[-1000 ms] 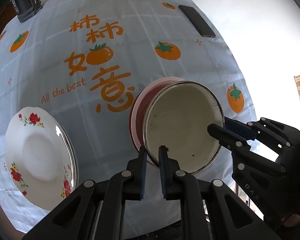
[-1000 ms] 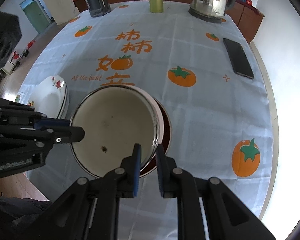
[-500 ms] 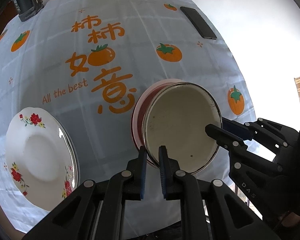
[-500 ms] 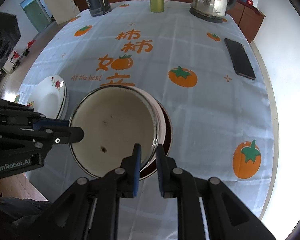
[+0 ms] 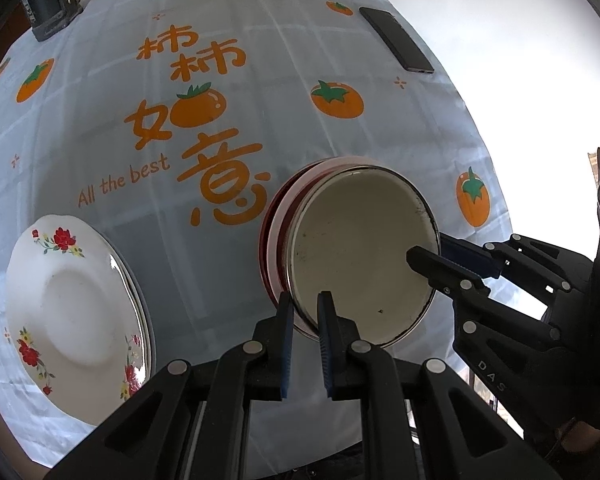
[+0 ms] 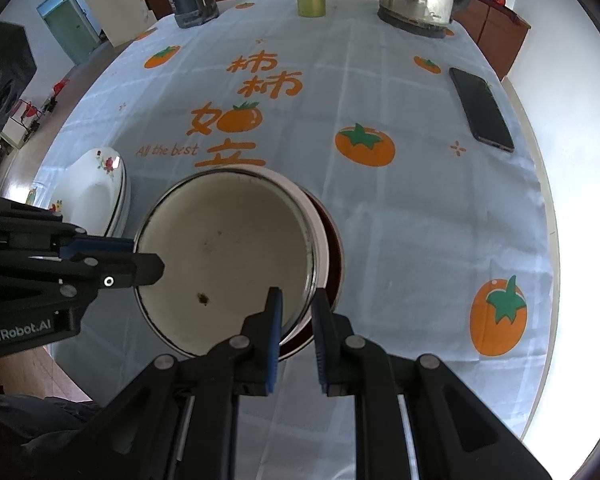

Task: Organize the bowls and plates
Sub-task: 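Lower the cream enamel bowl onto the pink bowl with both tools, then close both tools on the nested bowl stack rims, then carry the nested bowl stack with both tools over the floral plate stack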

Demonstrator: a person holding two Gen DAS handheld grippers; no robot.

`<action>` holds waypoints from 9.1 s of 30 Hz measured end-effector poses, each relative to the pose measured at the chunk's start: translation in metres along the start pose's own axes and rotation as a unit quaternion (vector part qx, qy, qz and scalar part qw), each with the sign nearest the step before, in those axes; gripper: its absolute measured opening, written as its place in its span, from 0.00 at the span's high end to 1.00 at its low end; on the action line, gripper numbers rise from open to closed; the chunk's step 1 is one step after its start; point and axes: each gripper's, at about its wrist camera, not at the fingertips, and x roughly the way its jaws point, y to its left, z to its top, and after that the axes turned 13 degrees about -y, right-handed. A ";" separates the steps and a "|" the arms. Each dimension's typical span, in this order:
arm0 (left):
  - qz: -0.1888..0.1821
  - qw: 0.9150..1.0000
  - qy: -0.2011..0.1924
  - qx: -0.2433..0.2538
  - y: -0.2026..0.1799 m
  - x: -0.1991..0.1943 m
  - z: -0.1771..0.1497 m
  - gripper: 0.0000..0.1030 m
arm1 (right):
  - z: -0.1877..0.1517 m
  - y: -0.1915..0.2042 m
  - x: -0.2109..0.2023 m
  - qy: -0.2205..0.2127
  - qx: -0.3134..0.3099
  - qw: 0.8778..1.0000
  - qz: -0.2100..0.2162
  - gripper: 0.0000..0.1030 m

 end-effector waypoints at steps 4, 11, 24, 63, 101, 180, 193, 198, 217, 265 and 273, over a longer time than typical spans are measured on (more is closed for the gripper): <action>0.000 1.000 0.000 0.000 0.000 0.000 0.001 0.87 | -0.001 0.000 0.002 0.001 0.001 1.000 -0.001 0.85; 0.000 1.000 0.003 0.000 0.000 0.001 0.003 0.87 | 0.000 -0.001 0.003 0.002 0.000 1.000 -0.001 0.85; 0.001 1.000 0.000 0.004 -0.001 0.005 0.007 0.87 | 0.002 -0.005 0.003 0.000 0.003 1.000 -0.002 0.84; 0.014 0.999 -0.032 0.007 0.002 -0.006 0.009 0.73 | -0.002 -0.014 0.001 -0.005 0.016 1.000 -0.018 0.65; 0.008 1.000 -0.004 -0.017 0.008 0.016 -0.001 0.67 | -0.012 -0.014 0.009 0.003 0.063 0.998 0.009 0.70; 0.050 0.987 -0.070 -0.134 0.125 -0.100 -0.030 0.69 | 0.056 0.122 0.002 -0.012 -0.061 0.996 0.064 0.77; 0.054 0.984 -0.074 -0.154 0.151 -0.108 -0.036 0.69 | 0.065 0.149 0.013 -0.005 -0.081 0.994 0.073 0.77; 0.055 0.982 -0.075 -0.163 0.160 -0.110 -0.040 0.69 | 0.066 0.158 0.017 -0.001 -0.088 0.993 0.075 0.77; 0.067 0.976 -0.074 -0.191 0.187 -0.115 -0.053 0.69 | 0.071 0.189 0.032 0.009 -0.113 0.989 0.090 0.77; 0.068 0.975 -0.049 -0.206 0.208 -0.098 -0.055 0.69 | 0.072 0.204 0.051 0.031 -0.136 0.986 0.092 0.77; 0.071 0.974 -0.043 -0.211 0.214 -0.093 -0.057 0.69 | 0.072 0.206 0.055 0.038 -0.137 0.985 0.094 0.77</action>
